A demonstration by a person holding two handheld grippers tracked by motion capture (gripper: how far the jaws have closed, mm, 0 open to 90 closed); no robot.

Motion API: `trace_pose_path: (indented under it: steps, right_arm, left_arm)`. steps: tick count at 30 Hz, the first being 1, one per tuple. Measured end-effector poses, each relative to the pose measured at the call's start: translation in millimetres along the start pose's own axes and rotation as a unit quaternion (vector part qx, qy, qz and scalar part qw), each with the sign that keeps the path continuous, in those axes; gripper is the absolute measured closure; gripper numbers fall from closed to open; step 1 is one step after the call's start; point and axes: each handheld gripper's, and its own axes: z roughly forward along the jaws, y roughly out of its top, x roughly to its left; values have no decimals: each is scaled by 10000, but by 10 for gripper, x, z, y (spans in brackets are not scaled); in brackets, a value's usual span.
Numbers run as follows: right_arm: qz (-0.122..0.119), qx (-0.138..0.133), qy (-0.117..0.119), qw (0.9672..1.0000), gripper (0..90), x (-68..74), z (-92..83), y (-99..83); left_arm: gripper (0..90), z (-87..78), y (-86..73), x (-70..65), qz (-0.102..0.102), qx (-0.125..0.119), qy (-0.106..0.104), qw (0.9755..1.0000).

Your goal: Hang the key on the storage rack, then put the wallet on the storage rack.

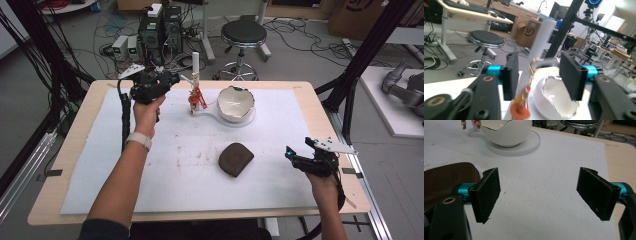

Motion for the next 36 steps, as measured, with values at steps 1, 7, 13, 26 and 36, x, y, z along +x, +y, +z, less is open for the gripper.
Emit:
trace_pose_path:
  steps: [1,7,13,26,36]
  right_arm:
    - [6,0,-6,10000,192,2,-2,3]
    - [-16,23,33,10000,192,42,11,28]
    - [-58,85,61,9999,191,70,70,39]
    - [-182,203,209,9994,190,174,224,66]
    - [-195,262,387,9987,190,256,248,59]
  left_arm:
    - [422,-53,-22,-9,38,33,-34,10000]
    - [156,-531,-139,-6,171,-44,-415,9990]
    - [156,-972,-274,8,669,205,-154,9974]
    - [158,-1354,-703,22,1123,895,333,9891]
    - [161,-1392,-926,-3,935,777,278,9922]
